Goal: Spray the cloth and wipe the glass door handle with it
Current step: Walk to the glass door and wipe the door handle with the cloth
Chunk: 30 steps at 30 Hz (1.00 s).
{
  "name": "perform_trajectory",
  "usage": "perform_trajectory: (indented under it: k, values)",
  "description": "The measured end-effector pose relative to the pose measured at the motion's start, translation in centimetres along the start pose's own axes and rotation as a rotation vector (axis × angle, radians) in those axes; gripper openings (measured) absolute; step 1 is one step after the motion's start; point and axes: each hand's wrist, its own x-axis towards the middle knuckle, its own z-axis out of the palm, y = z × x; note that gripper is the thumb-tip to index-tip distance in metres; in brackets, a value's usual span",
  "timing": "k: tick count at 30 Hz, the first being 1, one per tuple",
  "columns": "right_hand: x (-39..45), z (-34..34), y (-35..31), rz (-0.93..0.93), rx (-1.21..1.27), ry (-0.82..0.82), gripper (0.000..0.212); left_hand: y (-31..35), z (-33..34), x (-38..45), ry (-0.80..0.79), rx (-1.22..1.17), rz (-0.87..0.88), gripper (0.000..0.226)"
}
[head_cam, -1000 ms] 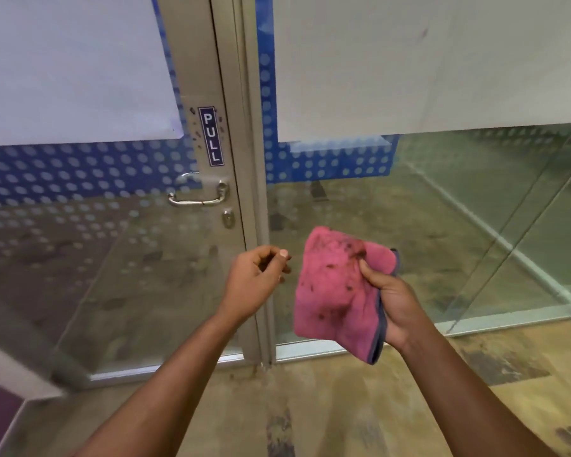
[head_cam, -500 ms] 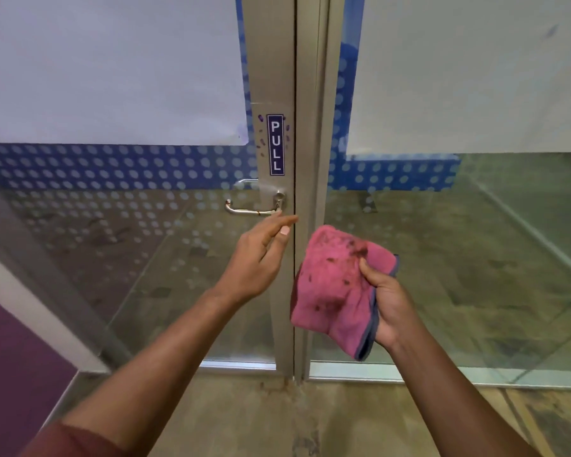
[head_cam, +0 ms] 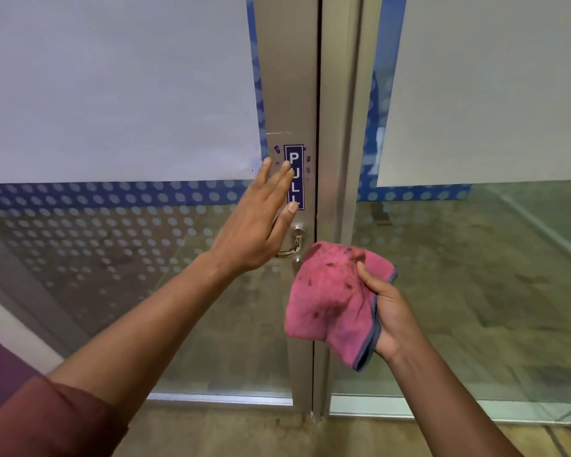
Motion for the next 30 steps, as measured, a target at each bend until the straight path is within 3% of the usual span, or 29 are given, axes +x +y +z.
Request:
perform_trajectory:
  k: [6,11,18,24,27,30]
  values:
    - [1.8,1.5,-1.1,-0.061,-0.001,0.033,0.056,-3.7,-1.1,2.9,0.011,0.325,0.181,0.065]
    - [2.7,2.0,-2.3,-0.053,0.061,-0.002,0.038,-5.6,-2.8,5.6,0.055,0.51,0.296,0.063]
    - [3.3,3.5,-1.4,-0.064,0.117,-0.085,0.08,-9.8,-4.6,8.4,0.116,0.704,0.496,0.069]
    - [4.9,6.0,0.2,-0.256,0.029,0.034,0.112,-13.2,-6.1,10.9,0.126,0.728,0.662,0.071]
    - [5.5,7.7,1.1,-0.404,0.028,0.152,0.105,-14.1,-7.0,12.5,0.136,0.714,0.758,0.07]
    - [6.0,9.7,1.9,-0.515,0.089,0.229,0.063,-14.6,-7.7,13.9,0.15,0.715,0.832,0.069]
